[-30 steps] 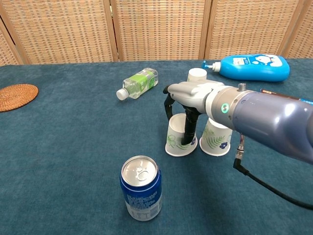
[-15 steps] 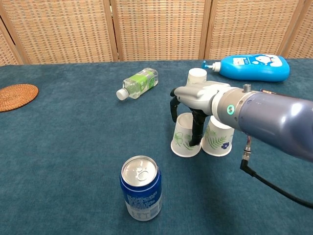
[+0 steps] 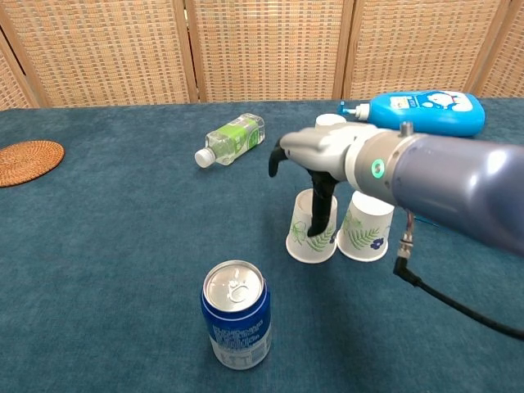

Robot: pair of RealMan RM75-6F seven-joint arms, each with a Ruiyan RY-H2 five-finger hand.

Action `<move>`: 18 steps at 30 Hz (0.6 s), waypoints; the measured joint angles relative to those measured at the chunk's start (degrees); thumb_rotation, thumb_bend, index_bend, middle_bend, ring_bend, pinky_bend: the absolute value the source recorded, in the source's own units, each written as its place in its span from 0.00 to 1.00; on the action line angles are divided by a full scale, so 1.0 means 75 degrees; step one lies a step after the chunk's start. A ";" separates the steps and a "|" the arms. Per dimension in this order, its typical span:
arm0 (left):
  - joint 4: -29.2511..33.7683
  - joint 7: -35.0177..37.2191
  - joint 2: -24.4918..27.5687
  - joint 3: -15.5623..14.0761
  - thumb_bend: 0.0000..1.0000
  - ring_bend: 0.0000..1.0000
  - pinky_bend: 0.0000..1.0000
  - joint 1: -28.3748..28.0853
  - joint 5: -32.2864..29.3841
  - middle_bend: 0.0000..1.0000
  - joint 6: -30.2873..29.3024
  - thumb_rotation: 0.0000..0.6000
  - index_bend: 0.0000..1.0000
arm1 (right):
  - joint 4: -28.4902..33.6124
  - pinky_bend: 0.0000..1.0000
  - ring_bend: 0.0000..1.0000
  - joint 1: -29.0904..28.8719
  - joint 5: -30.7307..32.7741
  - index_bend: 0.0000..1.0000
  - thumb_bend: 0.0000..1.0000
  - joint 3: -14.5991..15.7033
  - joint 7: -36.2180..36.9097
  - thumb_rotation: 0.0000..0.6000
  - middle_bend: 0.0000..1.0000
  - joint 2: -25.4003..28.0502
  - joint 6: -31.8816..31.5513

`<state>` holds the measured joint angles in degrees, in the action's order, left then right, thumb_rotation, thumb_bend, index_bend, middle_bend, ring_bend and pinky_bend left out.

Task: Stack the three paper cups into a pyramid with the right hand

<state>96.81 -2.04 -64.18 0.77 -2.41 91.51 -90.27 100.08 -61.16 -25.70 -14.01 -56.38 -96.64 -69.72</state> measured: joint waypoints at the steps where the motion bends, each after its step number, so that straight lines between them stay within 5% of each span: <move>1: 0.0002 0.0014 0.0005 0.0003 0.24 0.00 0.06 0.0003 -0.0002 0.00 -0.0008 1.00 0.00 | 0.0099 0.07 0.00 -0.0041 0.0000 0.22 0.12 -0.0074 -0.0043 1.00 0.00 0.0057 -0.0059; 9: -0.0039 -0.0041 -0.0015 0.0030 0.24 0.00 0.06 -0.0007 -0.0048 0.00 0.0012 1.00 0.00 | 0.0430 0.07 0.00 -0.0281 -0.0026 0.22 0.12 -0.0696 -0.0127 1.00 0.00 0.0666 -0.0270; 18: -0.0141 -0.0286 -0.0154 0.0111 0.24 0.00 0.06 -0.0079 -0.0299 0.00 0.0199 1.00 0.00 | -0.0894 0.07 0.00 -0.0348 0.0013 0.22 0.12 -0.0891 0.0357 1.00 0.00 0.0866 0.0323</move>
<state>95.75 -4.18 -65.33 1.60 -3.00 89.27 -88.78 93.38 -63.77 -25.60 -20.70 -53.70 -90.15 -67.30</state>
